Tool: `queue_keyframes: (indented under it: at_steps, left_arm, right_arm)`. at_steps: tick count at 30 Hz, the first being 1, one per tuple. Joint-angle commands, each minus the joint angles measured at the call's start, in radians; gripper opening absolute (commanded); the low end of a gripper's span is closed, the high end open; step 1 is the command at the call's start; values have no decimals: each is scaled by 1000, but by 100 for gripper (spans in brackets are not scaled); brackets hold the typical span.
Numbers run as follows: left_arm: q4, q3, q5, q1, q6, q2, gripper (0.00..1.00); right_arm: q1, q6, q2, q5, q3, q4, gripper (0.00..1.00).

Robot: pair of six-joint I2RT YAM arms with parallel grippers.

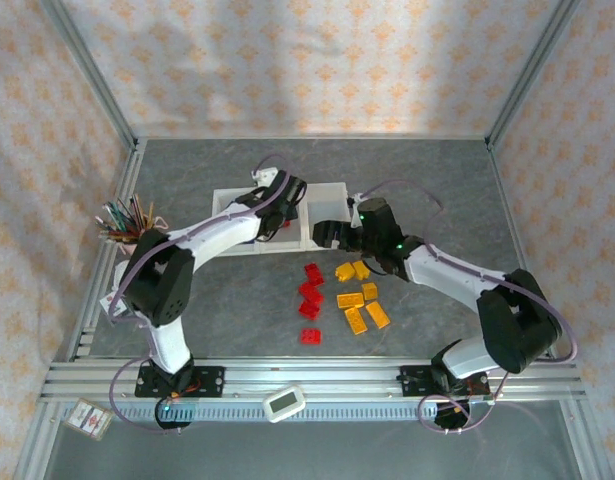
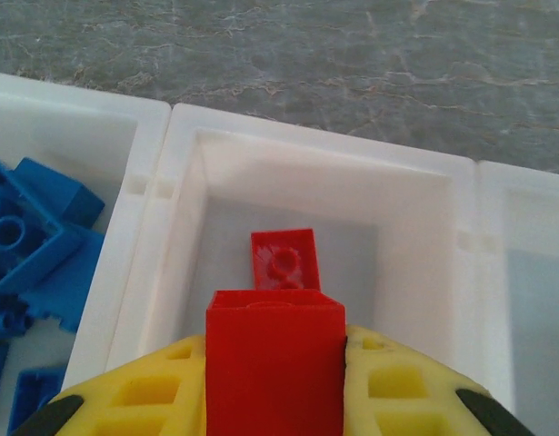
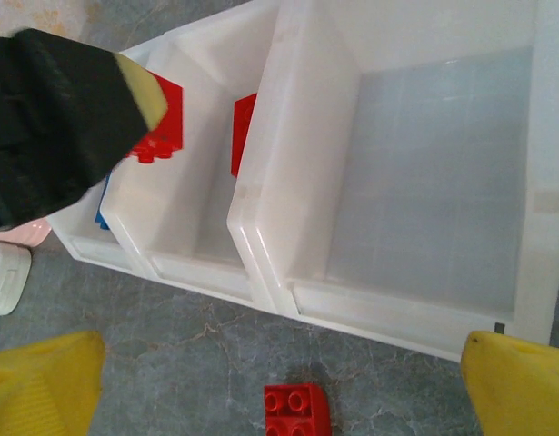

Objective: Sort the legos into containers by color
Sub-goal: Place the lego in the container.

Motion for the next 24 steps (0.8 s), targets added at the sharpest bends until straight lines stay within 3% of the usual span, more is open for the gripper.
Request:
queue_keyframes:
  at_steps: [1, 3, 5, 13, 24]
  left_arm:
    - [-18, 66, -23, 18, 46, 59, 28]
    - [-40, 99, -31, 21, 51, 107, 32]
    - [-64, 122, -40, 23, 58, 126, 42]
    - [-88, 93, -17, 22, 51, 72, 49]
    - [-74, -88, 35, -54, -25, -192, 53]
  right_arm:
    - [-8, -1, 7, 29, 32, 25, 100]
    - [-9, -4, 5, 29, 32, 24, 100]
    - [-9, -7, 3, 27, 34, 21, 100]
    - [-12, -20, -24, 28, 42, -1, 100]
    - [-15, -41, -102, 53, 24, -100, 100]
